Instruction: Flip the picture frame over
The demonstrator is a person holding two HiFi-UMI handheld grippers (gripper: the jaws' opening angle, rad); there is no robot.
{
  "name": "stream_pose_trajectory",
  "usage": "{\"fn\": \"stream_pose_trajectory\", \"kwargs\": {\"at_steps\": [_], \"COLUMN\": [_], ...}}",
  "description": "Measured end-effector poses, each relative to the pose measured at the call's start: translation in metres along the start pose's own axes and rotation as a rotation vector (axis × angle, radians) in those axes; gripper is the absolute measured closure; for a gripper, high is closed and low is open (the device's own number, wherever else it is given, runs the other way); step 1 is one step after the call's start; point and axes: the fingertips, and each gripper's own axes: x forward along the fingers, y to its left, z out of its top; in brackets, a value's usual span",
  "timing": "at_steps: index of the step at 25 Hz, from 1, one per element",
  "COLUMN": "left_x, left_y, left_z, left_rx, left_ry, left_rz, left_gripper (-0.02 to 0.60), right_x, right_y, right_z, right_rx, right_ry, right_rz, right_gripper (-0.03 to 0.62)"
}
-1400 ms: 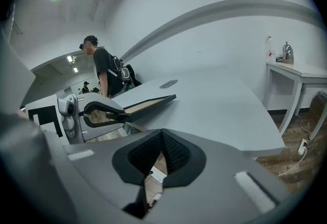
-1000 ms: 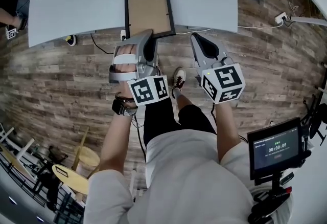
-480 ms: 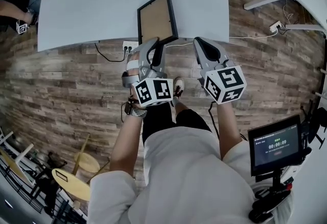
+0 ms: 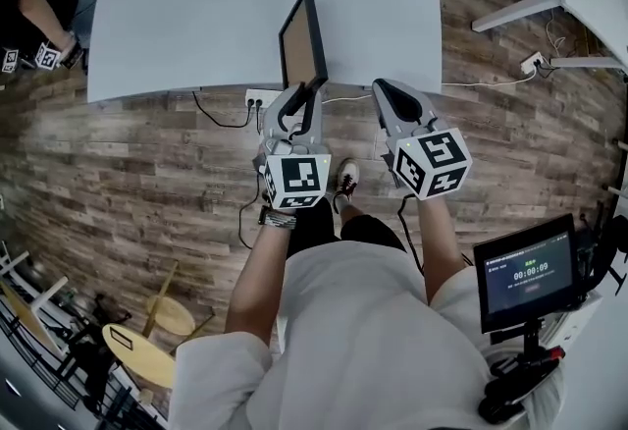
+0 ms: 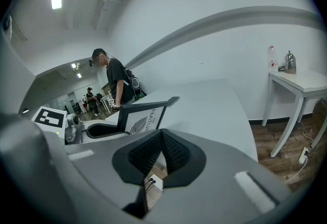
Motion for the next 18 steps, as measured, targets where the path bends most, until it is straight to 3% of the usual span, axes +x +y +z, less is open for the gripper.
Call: {"fn": "stream_pose_trajectory", "kwargs": {"at_steps": [9,14,18], "left_x": [-0.003,0.005,0.009], "left_y": [-0.001,0.001,-0.002], "left_z": [0.013,0.017,0.022], "left_rx": [-0.167,-0.33,-0.405], "left_ry": [-0.098,-0.148,-0.18], "left_rz": [-0.034,-0.056,-0.074], "left_gripper": [0.499,0.499,0.499], "right_x": [-0.005,-0.007,-0.009], "right_y": [0.003,-0.005,-0.01], "right_z": [0.003,0.004,0.002], "right_rx": [0.007,0.025,0.03], "right_ry": [-0.006,-0.009,-0.006], "right_rz": [0.001,-0.009,-0.017], "right_gripper": [0.592,0.592,0.592]}}
